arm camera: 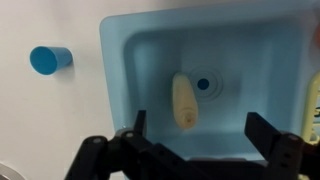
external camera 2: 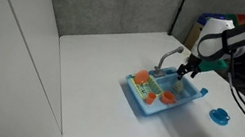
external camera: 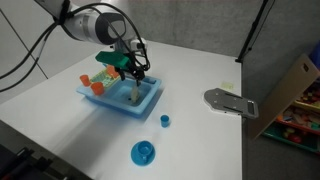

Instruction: Put the white bottle on the table

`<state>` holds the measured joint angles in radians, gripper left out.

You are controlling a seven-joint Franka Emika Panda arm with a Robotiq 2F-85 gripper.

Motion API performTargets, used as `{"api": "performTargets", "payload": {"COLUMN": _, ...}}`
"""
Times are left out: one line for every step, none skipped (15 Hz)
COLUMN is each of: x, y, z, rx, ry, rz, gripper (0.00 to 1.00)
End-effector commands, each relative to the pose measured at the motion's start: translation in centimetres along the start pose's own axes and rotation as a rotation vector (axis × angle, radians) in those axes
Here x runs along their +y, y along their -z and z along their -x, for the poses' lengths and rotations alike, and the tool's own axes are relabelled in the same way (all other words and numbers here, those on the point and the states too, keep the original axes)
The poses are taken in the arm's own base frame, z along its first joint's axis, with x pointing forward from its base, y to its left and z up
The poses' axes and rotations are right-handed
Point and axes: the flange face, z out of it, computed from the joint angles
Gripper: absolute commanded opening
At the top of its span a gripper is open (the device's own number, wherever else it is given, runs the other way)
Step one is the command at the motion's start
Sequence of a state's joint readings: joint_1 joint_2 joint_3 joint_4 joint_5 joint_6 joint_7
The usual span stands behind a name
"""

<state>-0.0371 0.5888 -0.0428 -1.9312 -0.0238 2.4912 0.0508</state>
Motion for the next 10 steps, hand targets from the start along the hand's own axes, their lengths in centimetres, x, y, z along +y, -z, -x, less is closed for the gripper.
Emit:
{"api": "performTargets", "payload": {"x": 0.0, "y": -1.3, "z": -1.5, "rx": 0.01, "ry": 0.006, "rz": -0.013, "gripper": 1.0}}
{"api": "performTargets", "payload": {"x": 0.0, "y": -1.8, "z": -1.7, "rx": 0.008, "ry": 0.001, "rz": -0.007, "gripper": 1.0}}
{"api": "performTargets", "payload": {"x": 0.0, "y": -2.3, "z": -1.9, "rx": 0.003, "ry": -0.002, "rz": -0.003, "gripper": 1.0}}
{"api": "performTargets", "payload": {"x": 0.0, "y": -2.8, "z": -2.1, "rx": -0.005, "ry": -0.004, "rz": -0.002, "gripper": 1.0}}
{"api": "performTargets", "payload": {"x": -0.1, "y": -3.2, "z": -2.3, "rx": -0.01, "ry": -0.007, "rz": -0.003, "gripper": 1.0}}
{"api": "performTargets", "payload": {"x": -0.1, "y": -3.6, "z": -2.4, "rx": -0.014, "ry": -0.009, "rz": 0.0, "gripper": 1.0}}
{"api": "performTargets", "payload": {"x": -0.2, "y": -4.0, "z": -2.5, "rx": -0.015, "ry": -0.01, "rz": 0.004, "gripper": 1.0}}
{"api": "performTargets", "payload": {"x": -0.3, "y": -4.4, "z": -2.6, "rx": -0.015, "ry": -0.009, "rz": 0.009, "gripper": 1.0}}
{"api": "performTargets", "payload": {"x": -0.3, "y": -4.7, "z": -2.7, "rx": -0.015, "ry": -0.008, "rz": 0.014, "gripper": 1.0}}
{"api": "performTargets", "payload": {"x": -0.4, "y": -5.0, "z": -2.7, "rx": -0.017, "ry": -0.006, "rz": 0.017, "gripper": 1.0}}
